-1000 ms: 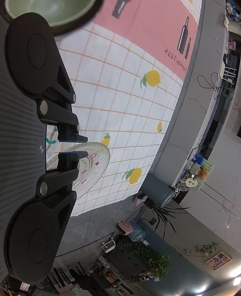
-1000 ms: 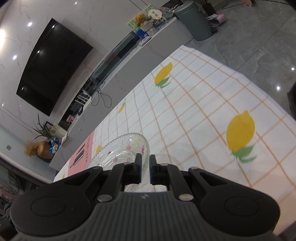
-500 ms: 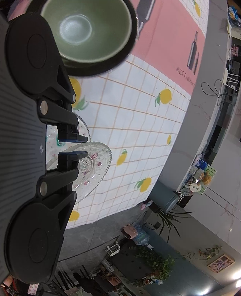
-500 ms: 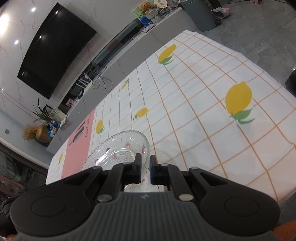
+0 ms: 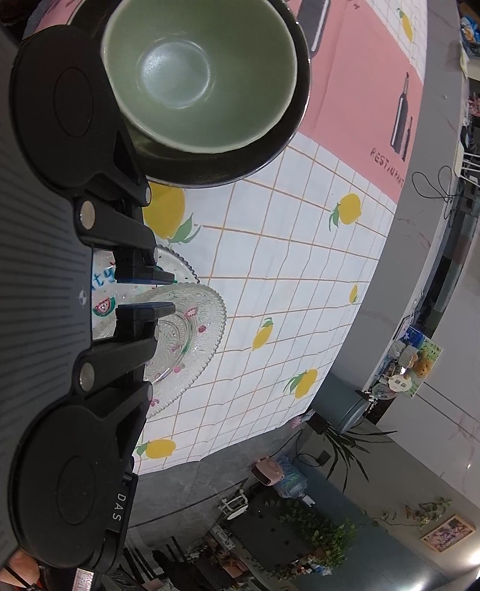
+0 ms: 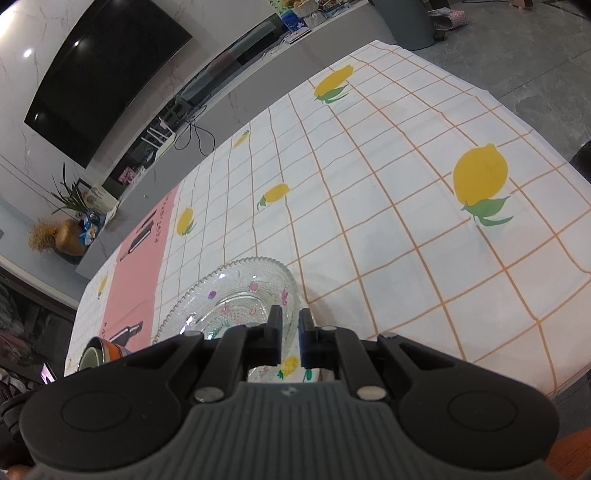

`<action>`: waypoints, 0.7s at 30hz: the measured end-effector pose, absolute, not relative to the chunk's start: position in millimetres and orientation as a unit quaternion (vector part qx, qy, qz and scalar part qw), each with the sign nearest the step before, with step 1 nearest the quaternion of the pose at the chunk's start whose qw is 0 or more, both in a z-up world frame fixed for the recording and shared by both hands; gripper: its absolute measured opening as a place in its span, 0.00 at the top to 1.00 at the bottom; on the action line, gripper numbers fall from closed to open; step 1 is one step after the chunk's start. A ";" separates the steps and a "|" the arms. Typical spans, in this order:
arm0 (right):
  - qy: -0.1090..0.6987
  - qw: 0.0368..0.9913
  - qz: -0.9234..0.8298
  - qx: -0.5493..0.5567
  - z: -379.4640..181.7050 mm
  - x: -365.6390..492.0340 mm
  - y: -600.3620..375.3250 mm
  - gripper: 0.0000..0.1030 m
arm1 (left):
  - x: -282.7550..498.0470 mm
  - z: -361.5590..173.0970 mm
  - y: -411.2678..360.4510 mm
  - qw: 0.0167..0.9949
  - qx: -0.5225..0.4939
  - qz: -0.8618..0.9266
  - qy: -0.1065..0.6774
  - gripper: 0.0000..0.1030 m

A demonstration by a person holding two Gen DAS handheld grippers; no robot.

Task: Organize plates and bowls
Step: 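Lift the flowered glass plate with both grippers and carry it toward the plate stack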

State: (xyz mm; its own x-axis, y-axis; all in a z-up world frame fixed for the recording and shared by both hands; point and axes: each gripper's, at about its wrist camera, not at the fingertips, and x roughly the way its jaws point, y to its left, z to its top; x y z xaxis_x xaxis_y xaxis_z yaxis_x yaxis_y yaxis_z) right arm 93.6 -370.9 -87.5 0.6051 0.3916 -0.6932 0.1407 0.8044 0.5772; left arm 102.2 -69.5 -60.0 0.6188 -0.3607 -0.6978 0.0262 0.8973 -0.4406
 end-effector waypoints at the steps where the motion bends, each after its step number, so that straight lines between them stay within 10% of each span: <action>1: 0.440 0.843 0.074 0.301 -87.9 93.8 -370.1 0.93 | 101.4 -59.8 -70.5 0.879 -0.193 -0.110 0.422 0.91; 21: 0.474 0.852 0.061 0.216 -94.0 97.1 -349.6 0.92 | 96.2 -75.7 -99.4 0.874 -0.077 -0.074 0.475 0.90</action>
